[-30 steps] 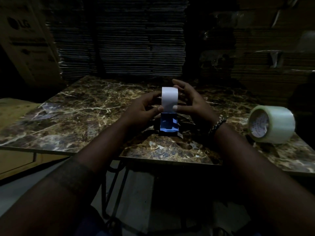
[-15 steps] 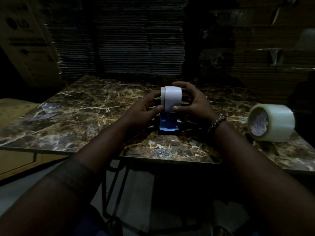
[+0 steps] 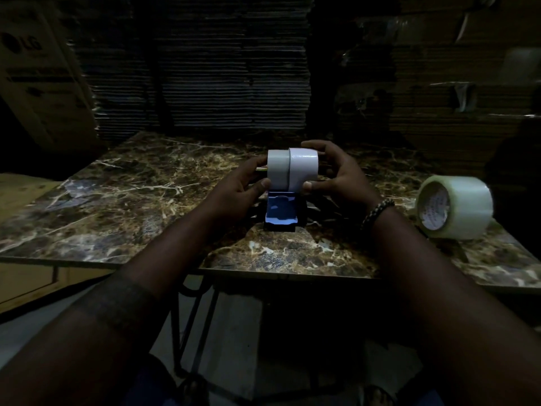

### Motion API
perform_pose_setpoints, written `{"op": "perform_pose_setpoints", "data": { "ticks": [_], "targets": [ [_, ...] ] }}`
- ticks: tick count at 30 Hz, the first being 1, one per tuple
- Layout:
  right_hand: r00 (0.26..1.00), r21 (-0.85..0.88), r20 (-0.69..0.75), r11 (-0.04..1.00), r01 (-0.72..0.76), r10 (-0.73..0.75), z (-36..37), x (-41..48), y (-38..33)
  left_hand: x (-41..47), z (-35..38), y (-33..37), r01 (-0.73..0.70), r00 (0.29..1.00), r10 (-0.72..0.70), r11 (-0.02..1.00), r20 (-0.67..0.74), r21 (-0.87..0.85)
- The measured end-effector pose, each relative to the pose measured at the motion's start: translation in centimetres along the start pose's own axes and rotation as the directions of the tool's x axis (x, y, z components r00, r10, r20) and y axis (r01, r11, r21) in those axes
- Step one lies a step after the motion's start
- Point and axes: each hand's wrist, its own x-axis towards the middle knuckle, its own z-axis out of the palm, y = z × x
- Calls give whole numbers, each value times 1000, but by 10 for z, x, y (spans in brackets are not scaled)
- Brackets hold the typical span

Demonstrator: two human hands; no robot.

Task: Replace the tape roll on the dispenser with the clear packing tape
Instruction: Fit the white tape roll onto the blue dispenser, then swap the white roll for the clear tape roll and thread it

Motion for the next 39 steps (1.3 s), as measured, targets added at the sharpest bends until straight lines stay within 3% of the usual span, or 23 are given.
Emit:
{"op": "perform_pose_setpoints", "data": {
  "ticks": [9, 12, 14, 17, 22, 27, 30, 35, 39],
  "targets": [
    [997, 23, -78, 1000, 6, -4, -9, -7, -4, -3, -3, -2, 9, 998, -10, 1000, -56, -14],
    [993, 26, -115, 1000, -3, 6, -14, -9, -6, 0, -8, 0, -91, 967, 136, 975, -216, 204],
    [988, -22, -155, 1000, 7, -10, -16, -9, -8, 5, -10, 4, -180, 911, 322, 871, -255, 457],
    [972, -113, -229, 993, 20, -46, -18, -8, -11, 17, 6, 27, -254, 869, 480, 647, -125, 719],
    [941, -112, -328, 993, 45, -80, -25, -5, -6, 35, 77, 75, -264, 916, 391, 428, 86, 865],
    [873, -95, -484, 995, 20, -64, -32, -2, 4, 56, 119, 93, -163, 943, 330, 317, 53, 934],
    [832, -153, -550, 988, -19, -69, -37, 0, 8, 67, 128, 90, -101, 966, 260, 361, 4, 927],
    [836, -155, -549, 982, -111, 8, -38, 6, 18, 74, 145, 72, -8, 995, 85, 623, -58, 782],
    [840, -170, -535, 964, -206, 85, -38, 11, 24, 79, 150, 58, 73, 993, 16, 685, -115, 725]
  ]
}}
